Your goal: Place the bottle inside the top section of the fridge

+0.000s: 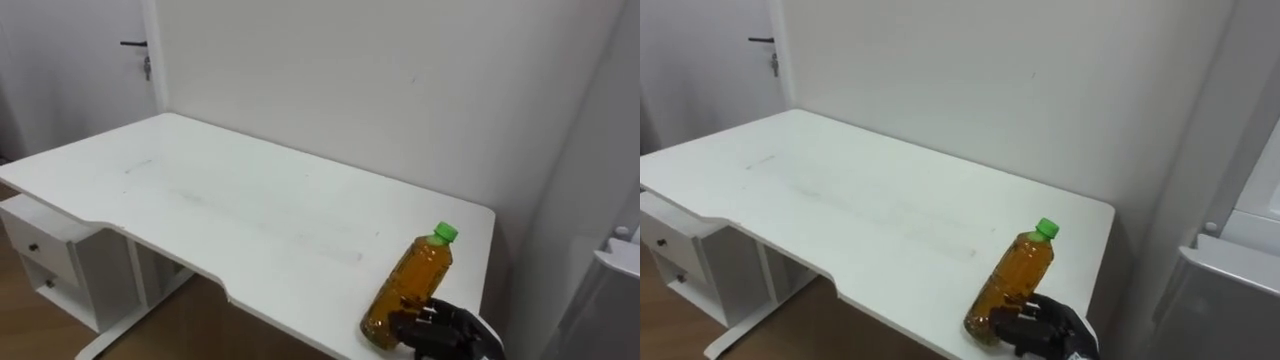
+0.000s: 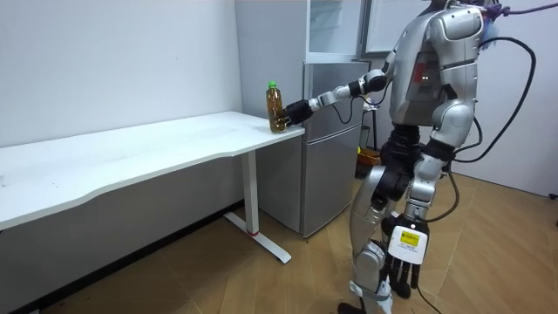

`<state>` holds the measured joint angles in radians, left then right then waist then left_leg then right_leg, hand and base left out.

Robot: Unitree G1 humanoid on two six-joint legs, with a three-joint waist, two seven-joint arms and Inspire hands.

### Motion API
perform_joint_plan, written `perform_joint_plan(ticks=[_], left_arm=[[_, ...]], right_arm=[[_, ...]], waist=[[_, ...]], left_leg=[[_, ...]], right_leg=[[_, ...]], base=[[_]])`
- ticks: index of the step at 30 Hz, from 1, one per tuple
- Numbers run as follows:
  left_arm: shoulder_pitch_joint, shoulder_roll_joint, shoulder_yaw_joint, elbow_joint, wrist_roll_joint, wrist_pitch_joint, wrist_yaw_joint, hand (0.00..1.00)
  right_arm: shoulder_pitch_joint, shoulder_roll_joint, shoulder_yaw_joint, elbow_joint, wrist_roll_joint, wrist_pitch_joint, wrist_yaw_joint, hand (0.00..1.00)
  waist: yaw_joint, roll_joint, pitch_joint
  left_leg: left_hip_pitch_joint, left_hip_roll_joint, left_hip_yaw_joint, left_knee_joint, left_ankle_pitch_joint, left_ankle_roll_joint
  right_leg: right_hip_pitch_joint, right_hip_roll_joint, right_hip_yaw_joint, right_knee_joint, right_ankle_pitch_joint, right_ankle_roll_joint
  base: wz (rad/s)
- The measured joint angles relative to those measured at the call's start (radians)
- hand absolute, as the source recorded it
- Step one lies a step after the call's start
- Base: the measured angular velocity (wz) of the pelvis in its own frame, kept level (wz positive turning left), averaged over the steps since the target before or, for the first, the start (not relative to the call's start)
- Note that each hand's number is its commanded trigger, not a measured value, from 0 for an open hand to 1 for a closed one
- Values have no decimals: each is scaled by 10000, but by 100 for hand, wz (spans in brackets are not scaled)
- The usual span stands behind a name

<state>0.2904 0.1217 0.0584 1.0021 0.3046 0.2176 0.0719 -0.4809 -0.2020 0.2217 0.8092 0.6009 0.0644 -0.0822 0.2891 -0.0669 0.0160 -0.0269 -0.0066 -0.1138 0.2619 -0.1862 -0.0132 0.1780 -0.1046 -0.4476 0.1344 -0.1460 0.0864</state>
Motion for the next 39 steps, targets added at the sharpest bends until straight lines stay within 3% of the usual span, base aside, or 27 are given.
perform_joint_plan(ticks=[15, 18, 21, 24, 27, 39], left_arm=[[152, 90, -14, -18, -308, -281, -141, 0], [177, 117, -10, -18, -390, -290, -59, 0], [179, 64, 217, 8, -322, -343, 54, 0], [193, 67, 296, 16, -331, -435, 64, 0], [212, 56, 283, 2, -352, -485, 133, 0], [90, 103, 161, -19, -374, -694, 143, 0]], right_arm=[[2, -3, -47, 30, 182, -1, 188, 100], [3, 7, -56, -24, 169, 0, 83, 100], [41, 5, -65, -308, -292, 27, -122, 100], [123, 6, -64, -658, -824, 27, -313, 100], [125, -8, -63, -1086, -1402, 31, -419, 100], [131, -358, -49, -3779, -989, 32, -581, 100]], waist=[[156, 60, 29], [144, 93, 1], [166, 84, -115], [165, 85, -117], [76, 88, -119], [-374, 82, -115]], left_leg=[[-178, -52, -128, 221, 6, 4], [-216, -51, -110, 225, 6, 4], [-300, -49, -61, 222, 25, 12], [-264, -49, -37, 219, 33, 19], [-263, -50, -42, 217, 37, 23], [-148, -45, 141, 36, 51, 39]], right_leg=[[-22, -2, -26, 0, 0, 0], [-57, -2, -8, -2, -1, -1], [-193, -10, 36, 1, -3, -6], [-190, -22, 58, 3, -3, -7], [-188, -24, 134, 1, -5, -9], [-213, -56, 310, -1, -7, -12]], base=[[2], [0], [-4], [-1], [0], [-4]])
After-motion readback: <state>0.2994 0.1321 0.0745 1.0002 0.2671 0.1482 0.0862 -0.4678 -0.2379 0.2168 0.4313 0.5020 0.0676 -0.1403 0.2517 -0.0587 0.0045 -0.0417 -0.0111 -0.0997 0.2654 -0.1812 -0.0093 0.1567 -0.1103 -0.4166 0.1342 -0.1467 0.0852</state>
